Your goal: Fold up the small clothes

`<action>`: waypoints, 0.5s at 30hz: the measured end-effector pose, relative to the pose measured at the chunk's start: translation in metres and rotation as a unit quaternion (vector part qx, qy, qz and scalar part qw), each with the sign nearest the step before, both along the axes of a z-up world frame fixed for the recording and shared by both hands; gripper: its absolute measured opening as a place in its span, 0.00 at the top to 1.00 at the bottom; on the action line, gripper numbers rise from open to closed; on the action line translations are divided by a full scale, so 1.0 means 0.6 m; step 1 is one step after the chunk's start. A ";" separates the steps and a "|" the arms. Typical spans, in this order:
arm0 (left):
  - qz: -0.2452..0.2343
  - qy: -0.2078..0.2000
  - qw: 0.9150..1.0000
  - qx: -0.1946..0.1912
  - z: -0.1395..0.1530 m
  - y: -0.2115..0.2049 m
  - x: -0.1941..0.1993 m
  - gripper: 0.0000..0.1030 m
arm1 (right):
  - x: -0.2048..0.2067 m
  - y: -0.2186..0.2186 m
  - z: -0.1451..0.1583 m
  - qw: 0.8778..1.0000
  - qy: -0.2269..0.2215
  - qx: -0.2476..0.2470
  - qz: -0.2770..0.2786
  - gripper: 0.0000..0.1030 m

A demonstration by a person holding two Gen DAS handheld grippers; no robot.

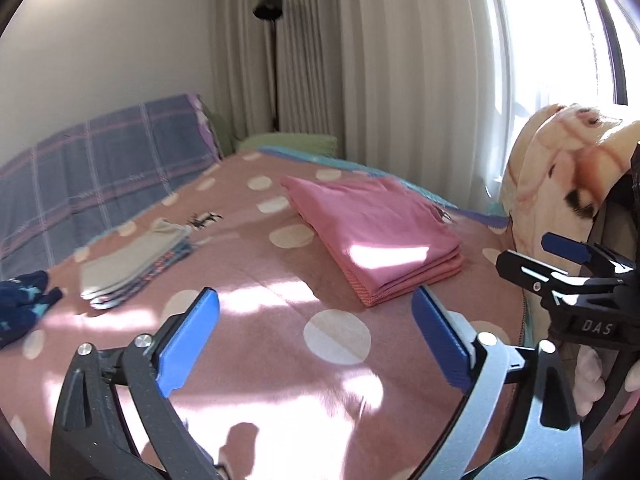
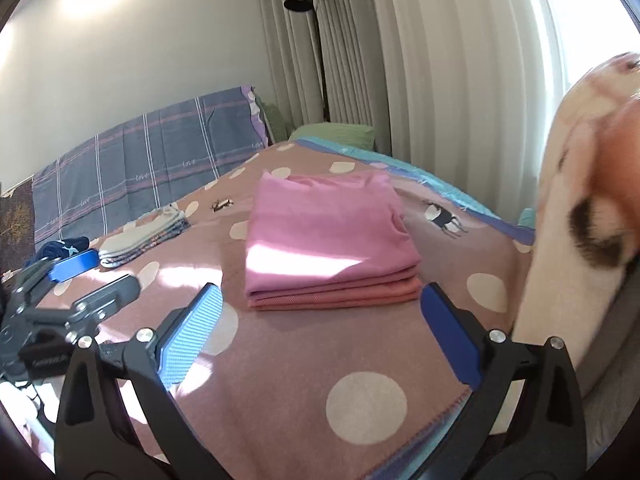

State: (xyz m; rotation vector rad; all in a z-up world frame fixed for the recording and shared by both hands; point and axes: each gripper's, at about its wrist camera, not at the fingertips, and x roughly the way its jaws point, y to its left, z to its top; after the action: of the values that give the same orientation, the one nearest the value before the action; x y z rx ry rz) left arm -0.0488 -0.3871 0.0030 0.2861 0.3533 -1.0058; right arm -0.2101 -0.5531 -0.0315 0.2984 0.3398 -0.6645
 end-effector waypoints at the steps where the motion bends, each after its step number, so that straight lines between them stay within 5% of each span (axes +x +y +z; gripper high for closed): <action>1: 0.003 -0.006 1.000 -0.004 0.005 0.011 -0.009 0.05 | -0.005 0.008 0.004 1.000 0.002 0.000 -0.001 0.02; 15: 0.064 -0.011 0.998 -0.021 0.040 0.178 -0.071 0.01 | -0.047 0.142 0.054 1.000 0.017 -0.004 0.000 0.02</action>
State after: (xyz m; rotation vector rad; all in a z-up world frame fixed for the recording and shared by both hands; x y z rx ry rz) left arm -0.0914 -0.2800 0.0269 0.2334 0.3251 -0.8820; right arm -0.2383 -0.4676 0.0008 0.2796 0.3704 -0.6723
